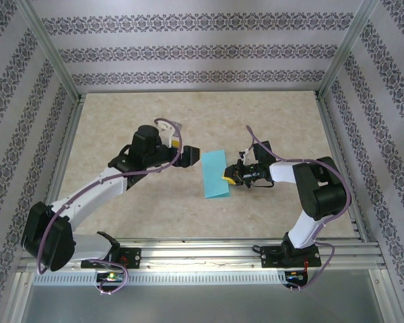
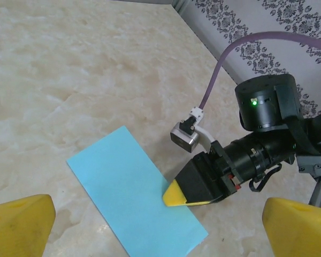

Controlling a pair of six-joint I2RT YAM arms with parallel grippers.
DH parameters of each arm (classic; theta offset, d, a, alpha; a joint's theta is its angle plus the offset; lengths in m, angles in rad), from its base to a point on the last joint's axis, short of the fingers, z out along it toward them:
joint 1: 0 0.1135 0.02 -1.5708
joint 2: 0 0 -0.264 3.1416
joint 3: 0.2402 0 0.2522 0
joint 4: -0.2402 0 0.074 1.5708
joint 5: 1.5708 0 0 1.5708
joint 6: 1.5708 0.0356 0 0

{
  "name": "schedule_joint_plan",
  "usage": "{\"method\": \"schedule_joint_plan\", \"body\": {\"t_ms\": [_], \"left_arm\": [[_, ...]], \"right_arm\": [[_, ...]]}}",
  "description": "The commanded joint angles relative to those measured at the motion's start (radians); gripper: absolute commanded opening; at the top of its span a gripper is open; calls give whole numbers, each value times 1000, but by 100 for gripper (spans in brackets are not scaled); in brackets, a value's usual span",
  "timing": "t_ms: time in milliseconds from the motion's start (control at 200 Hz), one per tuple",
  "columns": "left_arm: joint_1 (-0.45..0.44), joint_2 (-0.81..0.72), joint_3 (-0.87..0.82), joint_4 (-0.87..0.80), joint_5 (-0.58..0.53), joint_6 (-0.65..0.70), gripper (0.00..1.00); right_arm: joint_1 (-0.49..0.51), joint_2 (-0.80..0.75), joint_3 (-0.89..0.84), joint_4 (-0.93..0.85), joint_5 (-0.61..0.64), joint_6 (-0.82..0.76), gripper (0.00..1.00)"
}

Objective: Fold a paper plane with a square sheet of paper (pick it up from the middle)
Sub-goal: Fold the triangle a second time at the center of the table.

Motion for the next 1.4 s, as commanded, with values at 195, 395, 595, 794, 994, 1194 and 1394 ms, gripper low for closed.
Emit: {"method": "schedule_joint_plan", "body": {"t_ms": [195,395,595,794,994,1194,1394], "left_arm": [[-196,157,22,28,-8,66,70],[-428,250,14,19,-307,208,61],[-587,386,75,-31,-521,392,60],[-665,525,155,-59,-712,507,60],[-669,554,170,-25,-820,506,60],[-671,579,183,-29,-839,506,59],[-677,506,145,-17,-782,501,56]], "right_arm": [[9,-26,25,8,5,16,15],[9,-26,22,4,13,17,16],[12,-39,18,4,27,22,16],[13,-43,21,6,27,27,16],[14,-52,12,7,33,27,16],[14,-50,10,12,30,30,16],[15,-42,16,15,29,33,15]]}}
